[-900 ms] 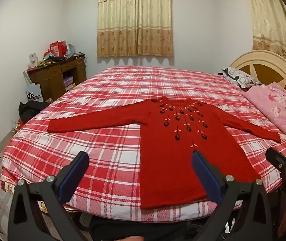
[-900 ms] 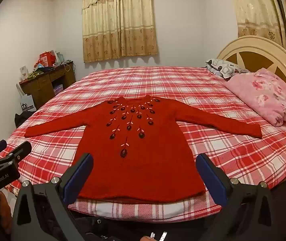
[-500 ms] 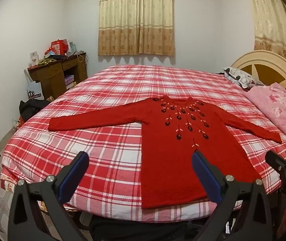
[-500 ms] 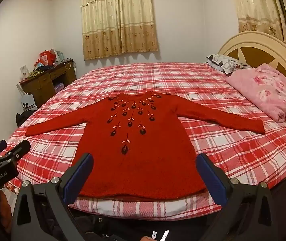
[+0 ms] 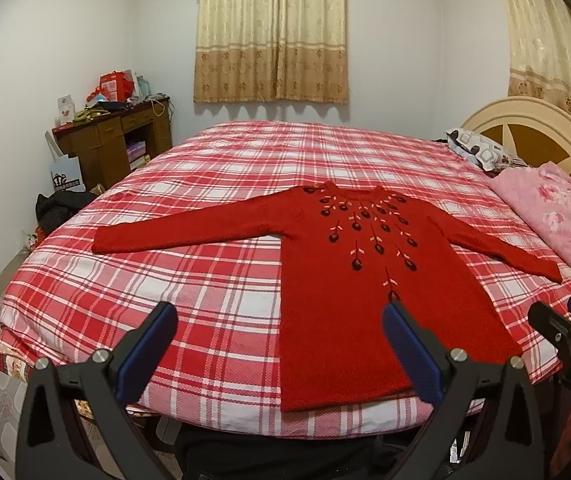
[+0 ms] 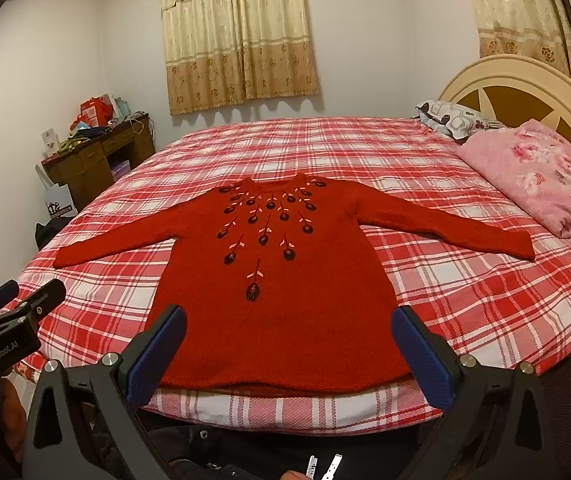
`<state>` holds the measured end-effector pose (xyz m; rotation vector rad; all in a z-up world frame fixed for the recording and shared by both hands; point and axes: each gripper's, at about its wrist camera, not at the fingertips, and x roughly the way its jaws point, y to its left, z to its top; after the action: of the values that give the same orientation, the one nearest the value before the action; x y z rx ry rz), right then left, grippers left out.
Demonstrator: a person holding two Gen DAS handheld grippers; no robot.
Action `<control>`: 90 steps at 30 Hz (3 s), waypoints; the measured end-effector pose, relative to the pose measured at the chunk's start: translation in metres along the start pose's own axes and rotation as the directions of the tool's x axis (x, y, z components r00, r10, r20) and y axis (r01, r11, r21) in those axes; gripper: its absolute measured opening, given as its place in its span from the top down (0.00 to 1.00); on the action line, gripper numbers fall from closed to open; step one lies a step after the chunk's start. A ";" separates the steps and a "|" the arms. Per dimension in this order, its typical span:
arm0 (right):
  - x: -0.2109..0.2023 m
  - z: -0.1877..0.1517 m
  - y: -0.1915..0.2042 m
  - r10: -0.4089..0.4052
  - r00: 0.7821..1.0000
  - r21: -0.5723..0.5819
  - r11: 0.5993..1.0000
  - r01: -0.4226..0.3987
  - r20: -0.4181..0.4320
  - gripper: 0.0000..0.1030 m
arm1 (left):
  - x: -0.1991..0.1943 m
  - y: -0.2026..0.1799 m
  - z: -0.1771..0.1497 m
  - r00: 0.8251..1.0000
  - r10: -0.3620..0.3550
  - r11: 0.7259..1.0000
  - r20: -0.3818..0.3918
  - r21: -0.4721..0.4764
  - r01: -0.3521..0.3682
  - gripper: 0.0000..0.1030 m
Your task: Fold small clothes
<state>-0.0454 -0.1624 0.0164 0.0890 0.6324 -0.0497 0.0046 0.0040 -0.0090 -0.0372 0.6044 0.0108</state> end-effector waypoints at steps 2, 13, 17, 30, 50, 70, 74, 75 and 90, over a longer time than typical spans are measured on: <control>0.001 0.001 -0.001 0.002 1.000 0.003 1.000 -0.002 -0.004 0.01 | 0.000 0.000 0.000 1.000 0.000 1.000 0.000 0.000 0.000 0.00; 0.002 0.001 -0.002 0.007 1.000 0.008 1.000 -0.007 -0.015 0.01 | 0.004 -0.003 -0.001 1.000 -0.002 1.000 -0.026 0.006 0.002 0.00; 0.002 0.001 -0.002 0.007 1.000 0.007 1.000 -0.007 -0.016 0.01 | 0.005 -0.003 -0.002 0.999 -0.005 1.000 -0.034 0.007 0.005 0.00; 0.004 0.001 -0.002 0.010 1.000 0.007 1.000 -0.010 -0.023 0.01 | 0.005 -0.005 -0.001 0.999 -0.011 1.000 -0.034 0.010 0.011 0.00; 0.007 0.000 -0.002 0.026 0.999 0.008 1.000 -0.025 -0.039 0.01 | 0.010 -0.007 -0.002 0.998 -0.038 0.999 -0.059 0.018 0.039 0.00; 0.026 0.002 -0.010 0.056 0.997 -0.008 0.998 -0.057 -0.058 0.01 | 0.036 -0.003 -0.003 0.987 -0.067 0.997 -0.144 0.032 0.072 0.00; 0.034 0.004 -0.019 0.051 0.998 -0.047 0.997 -0.053 -0.036 0.01 | 0.046 -0.003 0.004 0.992 -0.033 0.993 -0.122 0.106 0.046 0.00; 0.038 0.006 -0.023 0.053 0.998 -0.046 0.997 -0.055 -0.039 0.01 | 0.049 -0.003 0.006 0.993 -0.026 0.992 -0.116 0.119 0.040 0.00; 0.130 0.023 -0.131 -0.156 0.976 0.011 0.987 0.160 -0.155 0.01 | 0.139 -0.018 0.044 0.996 0.034 0.973 -0.086 0.231 -0.014 0.00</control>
<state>0.0632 -0.2974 -0.0513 0.0657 0.7926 -0.2057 0.1445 -0.0128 -0.0508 0.1963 0.6925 -0.0379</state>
